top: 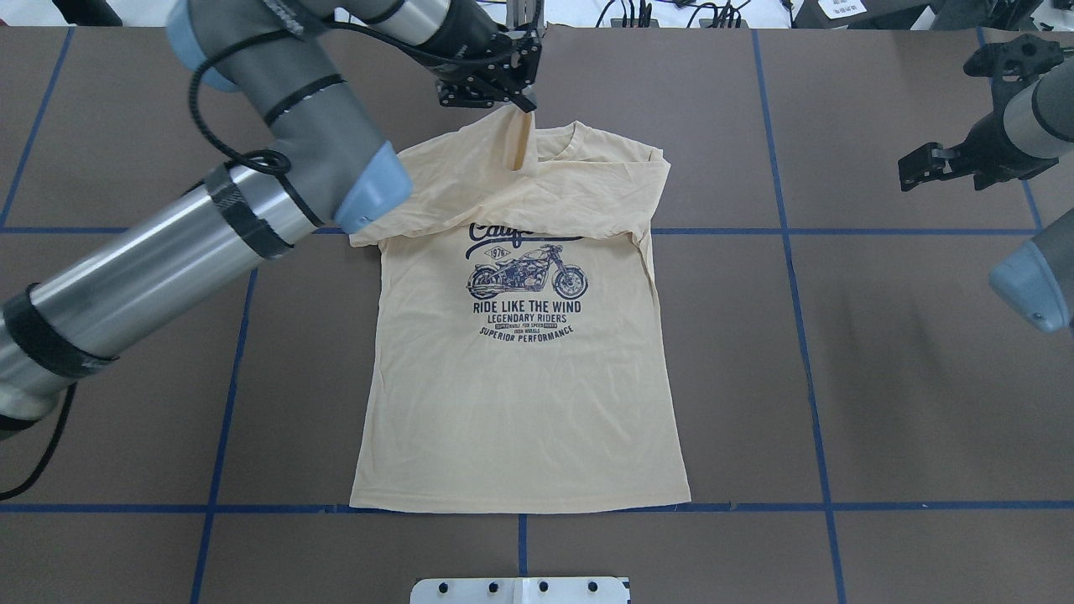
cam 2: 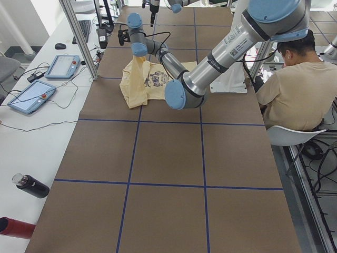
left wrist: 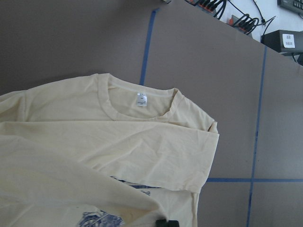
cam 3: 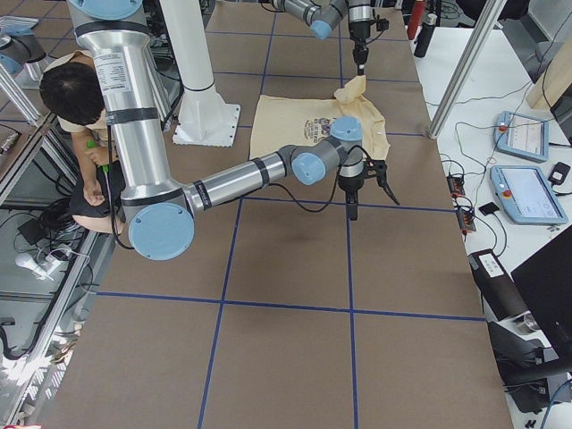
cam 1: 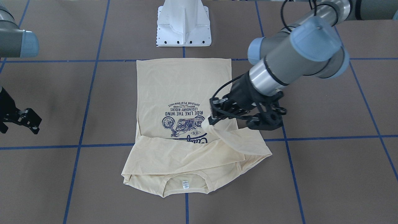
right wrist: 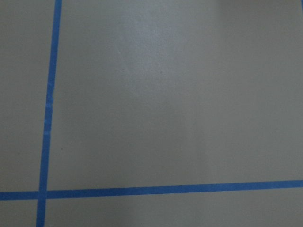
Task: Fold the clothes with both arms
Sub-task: 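Fold the held sleeve with the left gripper across the chest while the right arm lowers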
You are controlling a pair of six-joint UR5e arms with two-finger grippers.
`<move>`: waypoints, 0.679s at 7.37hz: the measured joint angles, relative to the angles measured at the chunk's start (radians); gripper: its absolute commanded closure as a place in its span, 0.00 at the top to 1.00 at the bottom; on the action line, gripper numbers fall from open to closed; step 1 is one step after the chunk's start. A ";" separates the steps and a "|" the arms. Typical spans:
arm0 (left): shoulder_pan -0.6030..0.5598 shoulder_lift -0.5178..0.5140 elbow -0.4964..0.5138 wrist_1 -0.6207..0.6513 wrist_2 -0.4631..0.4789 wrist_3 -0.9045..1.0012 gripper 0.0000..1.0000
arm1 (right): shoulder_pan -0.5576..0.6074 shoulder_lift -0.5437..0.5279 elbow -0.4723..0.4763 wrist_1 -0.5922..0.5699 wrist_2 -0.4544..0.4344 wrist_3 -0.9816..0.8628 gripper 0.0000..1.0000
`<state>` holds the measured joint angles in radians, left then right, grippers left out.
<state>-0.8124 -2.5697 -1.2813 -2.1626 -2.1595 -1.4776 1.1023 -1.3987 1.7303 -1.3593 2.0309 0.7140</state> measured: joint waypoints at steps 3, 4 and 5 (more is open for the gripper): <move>0.098 -0.172 0.236 -0.100 0.174 -0.006 0.00 | 0.005 -0.007 -0.011 0.000 0.002 -0.011 0.99; 0.121 -0.194 0.294 -0.138 0.225 -0.006 0.67 | 0.004 -0.004 -0.018 0.000 0.002 -0.011 0.99; 0.136 -0.205 0.323 -0.156 0.262 -0.006 0.99 | 0.004 -0.001 -0.024 0.003 0.004 -0.011 0.99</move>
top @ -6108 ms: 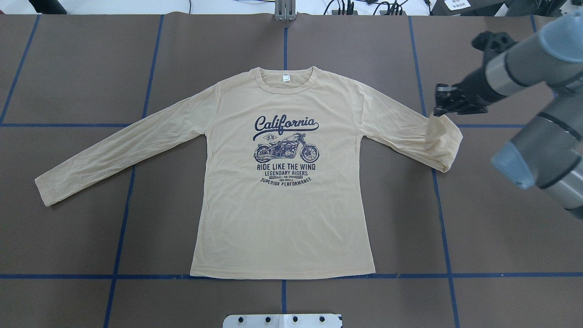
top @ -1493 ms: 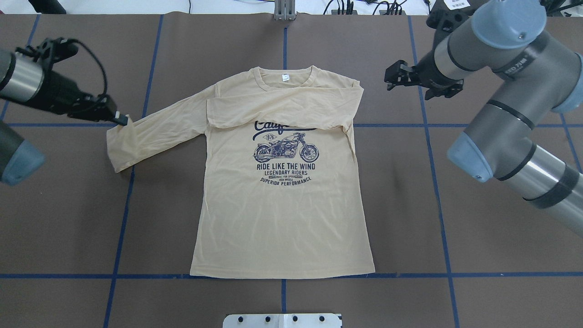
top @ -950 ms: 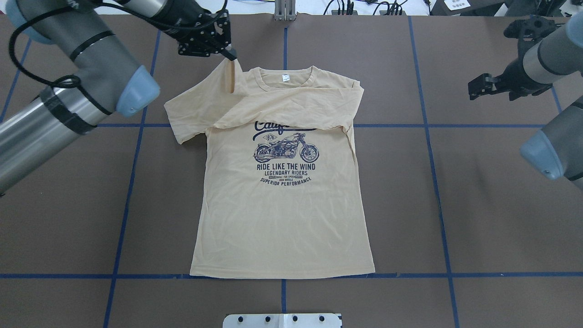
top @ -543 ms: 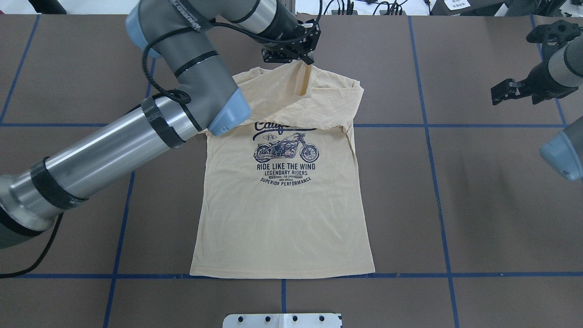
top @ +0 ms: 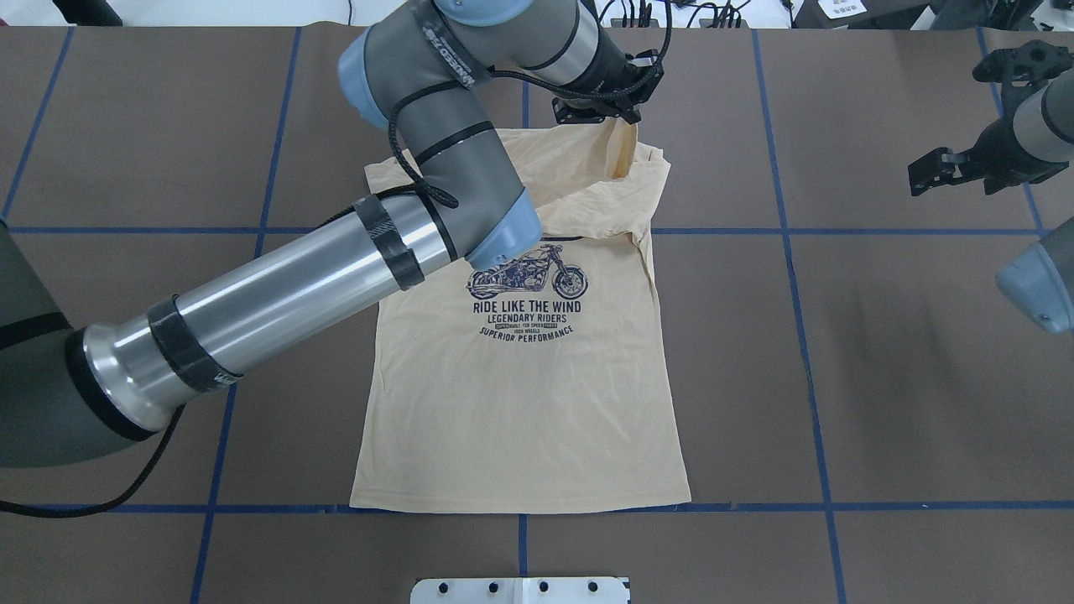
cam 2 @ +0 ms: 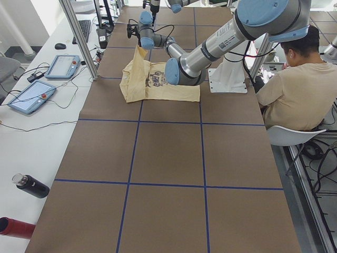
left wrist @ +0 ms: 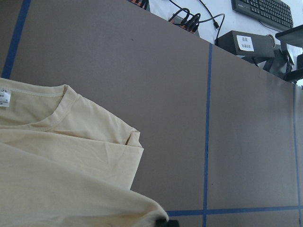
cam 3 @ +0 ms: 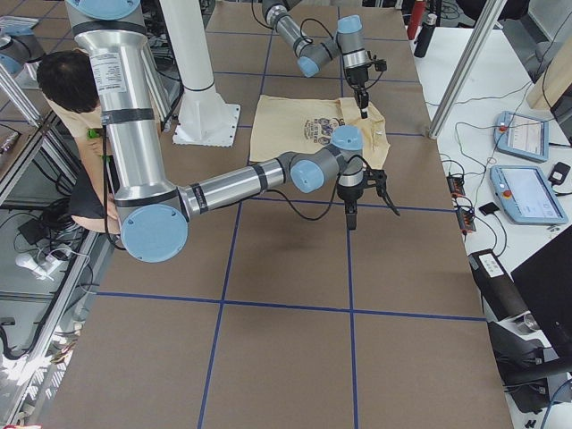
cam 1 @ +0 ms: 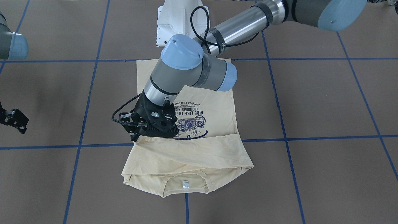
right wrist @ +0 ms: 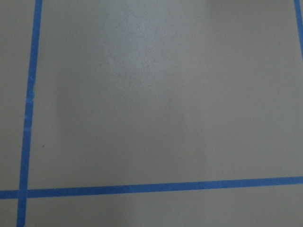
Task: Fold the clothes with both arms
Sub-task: 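Fold the held sleeve with the left gripper across the chest while the right arm lowers, then release the sleeve with the left gripper while the right gripper moves to the hem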
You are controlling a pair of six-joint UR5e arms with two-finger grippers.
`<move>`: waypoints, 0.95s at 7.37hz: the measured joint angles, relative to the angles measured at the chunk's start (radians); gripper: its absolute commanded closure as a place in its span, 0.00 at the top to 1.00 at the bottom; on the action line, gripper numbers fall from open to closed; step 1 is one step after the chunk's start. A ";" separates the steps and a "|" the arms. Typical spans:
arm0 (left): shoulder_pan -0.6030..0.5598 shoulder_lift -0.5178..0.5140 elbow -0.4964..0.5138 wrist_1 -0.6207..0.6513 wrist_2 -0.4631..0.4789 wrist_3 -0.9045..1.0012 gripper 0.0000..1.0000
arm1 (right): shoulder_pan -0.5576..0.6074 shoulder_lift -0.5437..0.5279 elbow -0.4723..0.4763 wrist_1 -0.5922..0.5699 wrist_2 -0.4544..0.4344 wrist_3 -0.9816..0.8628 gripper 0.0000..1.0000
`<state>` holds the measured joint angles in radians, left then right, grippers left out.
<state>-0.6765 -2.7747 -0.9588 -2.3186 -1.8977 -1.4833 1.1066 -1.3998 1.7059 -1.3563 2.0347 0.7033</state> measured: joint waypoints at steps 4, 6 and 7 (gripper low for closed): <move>0.001 0.020 -0.062 0.025 -0.038 -0.051 0.99 | -0.040 -0.021 0.005 0.167 0.074 0.199 1.00; -0.026 0.197 -0.327 0.142 -0.114 -0.036 0.98 | -0.199 -0.019 0.040 0.325 0.024 0.542 1.00; -0.038 0.314 -0.473 0.189 -0.126 -0.002 0.98 | -0.312 -0.021 0.092 0.355 -0.065 0.708 0.99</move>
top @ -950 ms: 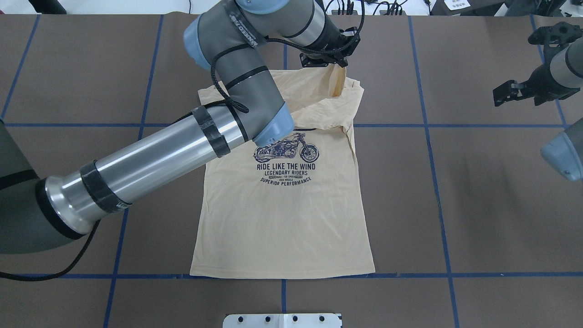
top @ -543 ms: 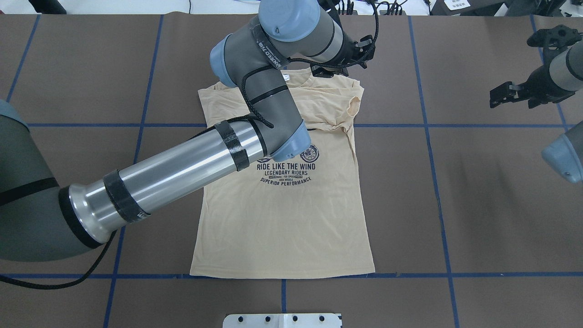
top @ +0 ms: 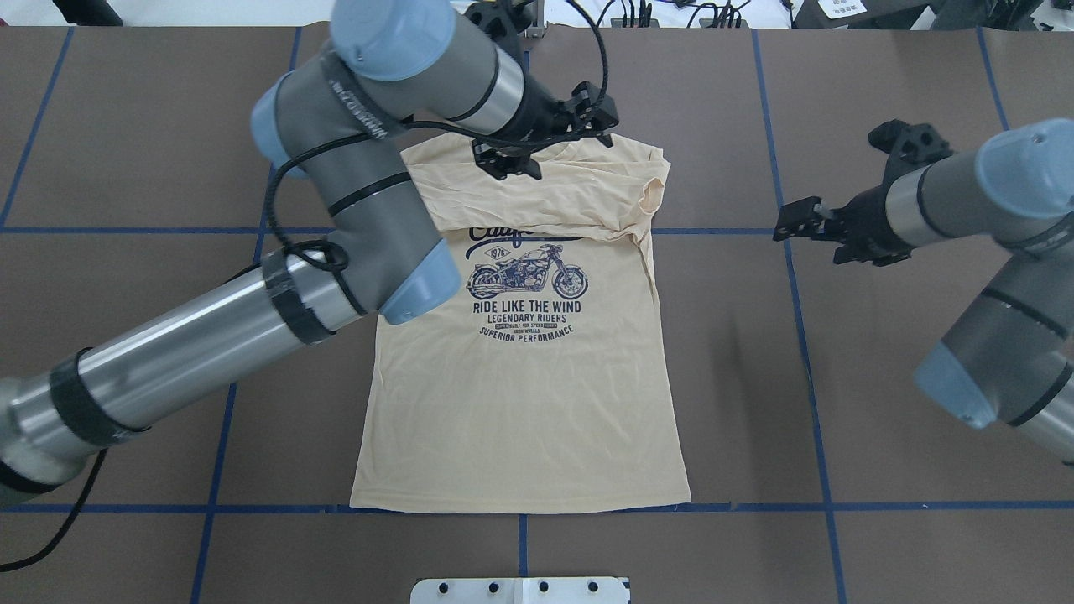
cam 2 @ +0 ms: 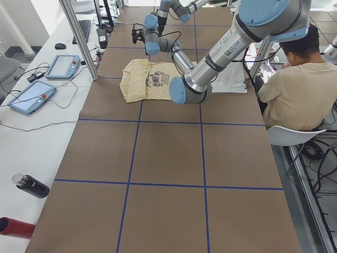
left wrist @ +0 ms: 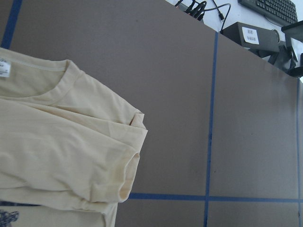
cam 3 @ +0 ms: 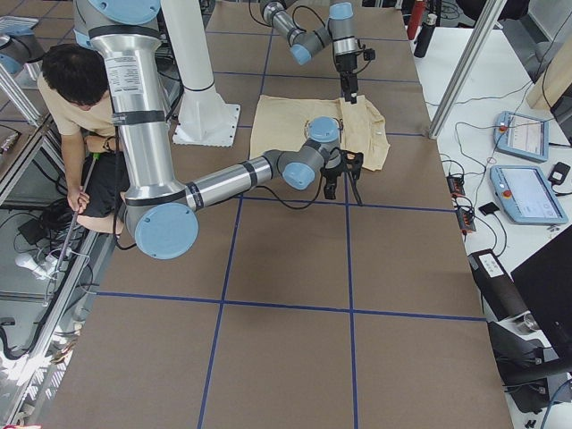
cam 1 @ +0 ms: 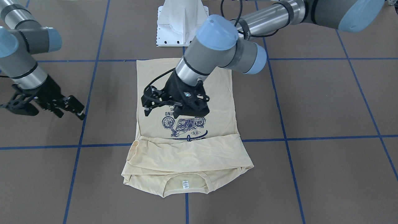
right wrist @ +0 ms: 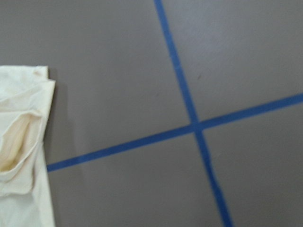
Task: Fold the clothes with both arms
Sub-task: 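Release the sleeve with the left gripper while the right gripper moves to the hem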
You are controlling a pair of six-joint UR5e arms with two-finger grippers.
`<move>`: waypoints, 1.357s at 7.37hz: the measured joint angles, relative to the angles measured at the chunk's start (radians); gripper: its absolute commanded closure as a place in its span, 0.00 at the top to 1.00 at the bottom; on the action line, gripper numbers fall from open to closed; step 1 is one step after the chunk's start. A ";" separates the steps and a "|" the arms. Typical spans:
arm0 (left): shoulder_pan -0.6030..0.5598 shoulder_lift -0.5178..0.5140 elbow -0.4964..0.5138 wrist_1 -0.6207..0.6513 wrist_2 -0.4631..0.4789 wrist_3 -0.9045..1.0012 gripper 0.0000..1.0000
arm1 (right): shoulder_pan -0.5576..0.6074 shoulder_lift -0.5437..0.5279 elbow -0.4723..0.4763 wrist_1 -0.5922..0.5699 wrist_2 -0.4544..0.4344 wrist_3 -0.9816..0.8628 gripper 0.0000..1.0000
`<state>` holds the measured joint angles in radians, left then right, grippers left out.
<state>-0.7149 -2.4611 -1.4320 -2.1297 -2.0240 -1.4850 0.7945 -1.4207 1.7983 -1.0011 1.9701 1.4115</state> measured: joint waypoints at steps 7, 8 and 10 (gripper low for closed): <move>-0.116 0.382 -0.312 0.053 -0.091 0.225 0.98 | -0.706 -0.001 0.282 -0.297 -0.607 0.699 0.93; -0.116 0.383 -0.315 0.056 -0.092 0.224 0.98 | -0.722 -0.005 0.281 -0.316 -0.617 0.710 0.91; -0.116 0.384 -0.319 0.060 -0.093 0.220 0.98 | -0.729 -0.018 0.271 -0.326 -0.619 0.715 0.87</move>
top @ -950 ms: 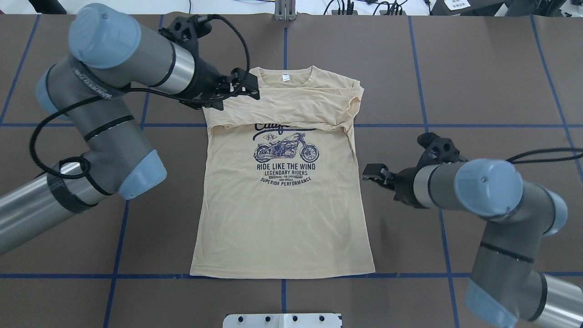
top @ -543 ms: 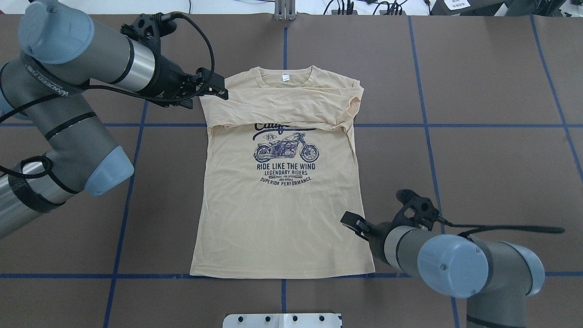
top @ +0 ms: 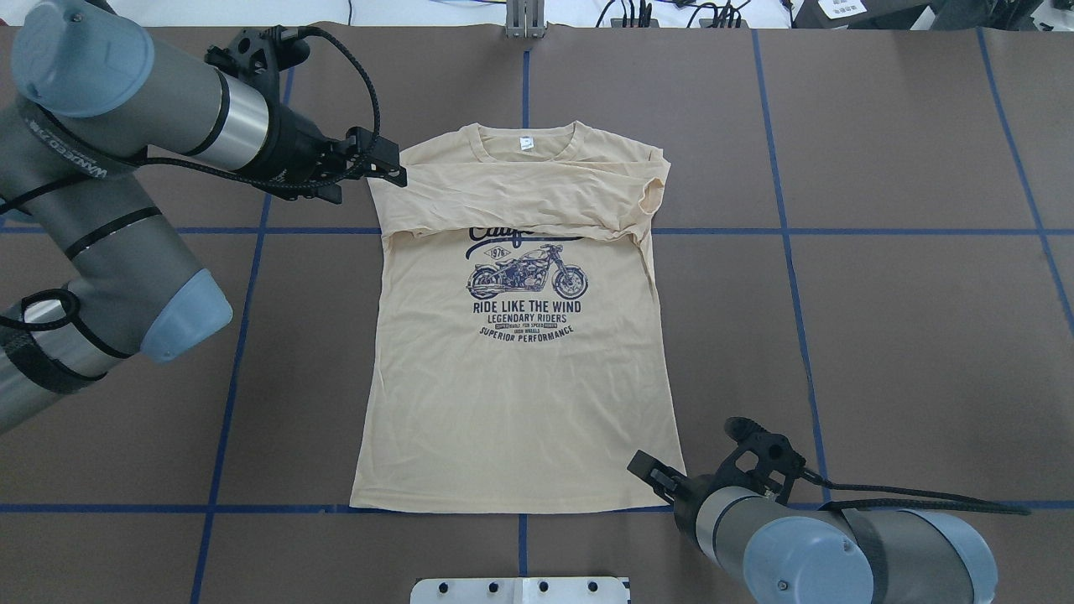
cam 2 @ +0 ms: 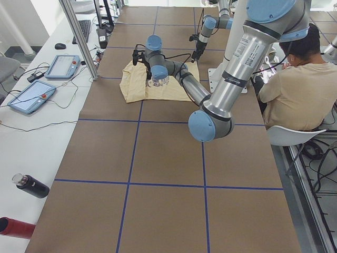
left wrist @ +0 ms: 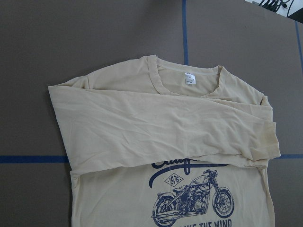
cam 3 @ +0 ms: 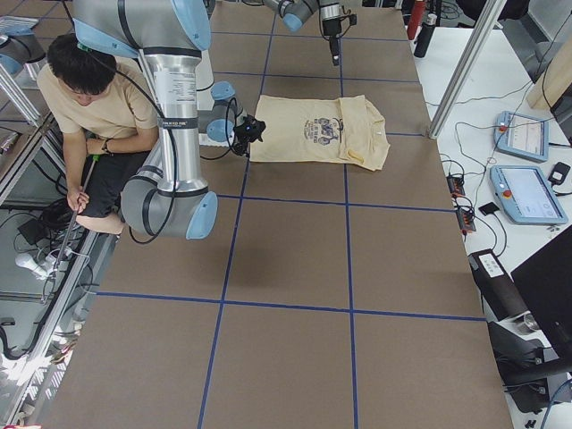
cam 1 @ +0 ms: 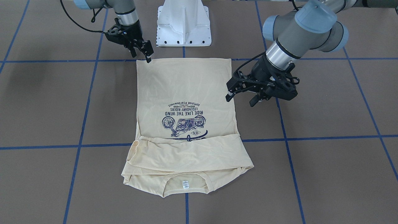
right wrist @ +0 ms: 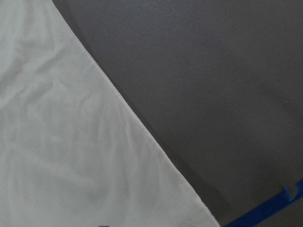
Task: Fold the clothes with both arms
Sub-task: 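Release the sleeve with the left gripper while the right gripper moves to the hem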
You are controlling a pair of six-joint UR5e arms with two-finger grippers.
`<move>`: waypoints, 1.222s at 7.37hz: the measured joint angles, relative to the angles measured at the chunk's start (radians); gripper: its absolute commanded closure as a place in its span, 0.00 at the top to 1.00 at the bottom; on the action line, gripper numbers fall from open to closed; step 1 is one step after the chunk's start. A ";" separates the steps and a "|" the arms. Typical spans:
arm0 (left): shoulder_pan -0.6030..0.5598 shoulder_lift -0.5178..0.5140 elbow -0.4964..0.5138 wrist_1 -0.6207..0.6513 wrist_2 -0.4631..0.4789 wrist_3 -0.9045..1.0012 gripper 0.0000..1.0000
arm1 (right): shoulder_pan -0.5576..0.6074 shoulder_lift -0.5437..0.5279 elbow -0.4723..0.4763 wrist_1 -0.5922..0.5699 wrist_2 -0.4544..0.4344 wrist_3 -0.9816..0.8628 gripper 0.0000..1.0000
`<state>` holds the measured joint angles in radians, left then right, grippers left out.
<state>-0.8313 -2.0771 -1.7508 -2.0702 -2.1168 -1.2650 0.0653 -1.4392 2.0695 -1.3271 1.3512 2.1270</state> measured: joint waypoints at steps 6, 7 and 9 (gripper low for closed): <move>0.000 0.001 -0.001 -0.001 0.001 -0.002 0.98 | -0.001 -0.008 -0.023 -0.002 0.002 0.002 0.00; 0.000 0.002 -0.001 0.000 0.001 -0.002 0.98 | -0.001 -0.008 -0.023 -0.001 0.002 0.002 0.00; 0.000 0.004 -0.002 0.000 0.001 -0.002 0.98 | -0.001 -0.008 -0.018 -0.001 0.004 0.001 0.00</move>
<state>-0.8314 -2.0727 -1.7523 -2.0702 -2.1154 -1.2674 0.0644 -1.4470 2.0519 -1.3284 1.3557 2.1275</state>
